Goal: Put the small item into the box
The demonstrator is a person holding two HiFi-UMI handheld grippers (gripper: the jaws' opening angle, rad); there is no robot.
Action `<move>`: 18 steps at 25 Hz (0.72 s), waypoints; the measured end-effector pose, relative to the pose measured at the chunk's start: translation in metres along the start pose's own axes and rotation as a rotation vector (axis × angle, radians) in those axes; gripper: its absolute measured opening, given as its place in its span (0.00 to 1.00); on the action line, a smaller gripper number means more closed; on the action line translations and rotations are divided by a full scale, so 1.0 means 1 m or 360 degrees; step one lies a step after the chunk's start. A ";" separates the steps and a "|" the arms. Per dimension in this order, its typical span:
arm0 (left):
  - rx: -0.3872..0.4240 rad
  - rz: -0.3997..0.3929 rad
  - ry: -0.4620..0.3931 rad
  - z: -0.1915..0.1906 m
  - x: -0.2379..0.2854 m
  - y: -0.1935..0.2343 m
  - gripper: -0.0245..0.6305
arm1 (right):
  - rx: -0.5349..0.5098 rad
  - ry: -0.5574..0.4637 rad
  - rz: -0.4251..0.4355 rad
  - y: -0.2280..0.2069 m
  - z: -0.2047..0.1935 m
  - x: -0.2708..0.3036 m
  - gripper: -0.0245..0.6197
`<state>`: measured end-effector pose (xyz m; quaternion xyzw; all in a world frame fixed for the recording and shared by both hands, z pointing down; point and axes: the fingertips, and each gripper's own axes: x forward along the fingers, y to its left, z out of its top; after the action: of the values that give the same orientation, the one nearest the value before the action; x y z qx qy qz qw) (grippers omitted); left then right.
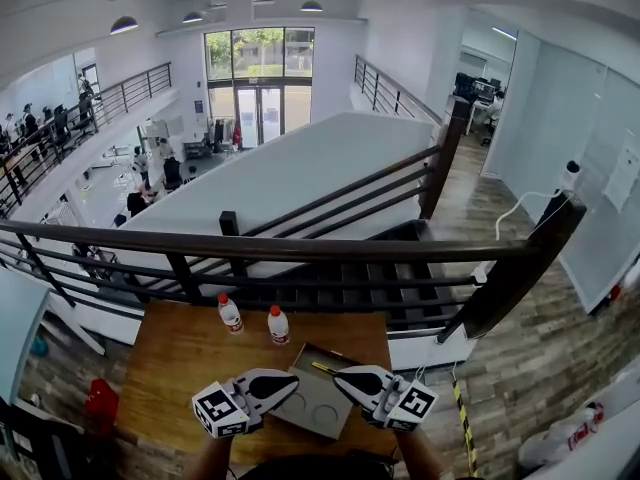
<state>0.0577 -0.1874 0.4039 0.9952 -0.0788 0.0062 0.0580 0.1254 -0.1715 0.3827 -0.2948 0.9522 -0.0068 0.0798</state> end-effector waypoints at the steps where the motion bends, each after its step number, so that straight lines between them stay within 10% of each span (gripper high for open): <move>1: -0.0005 -0.0008 0.0002 0.000 -0.001 0.000 0.06 | 0.0013 -0.0012 -0.0004 0.000 0.001 0.000 0.05; 18: 0.0026 -0.0055 -0.0020 0.001 -0.029 0.012 0.06 | 0.0075 -0.0055 -0.0059 0.000 -0.008 0.019 0.05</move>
<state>0.0273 -0.1948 0.4040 0.9969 -0.0619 -0.0005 0.0493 0.1087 -0.1825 0.3876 -0.3107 0.9446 -0.0255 0.1028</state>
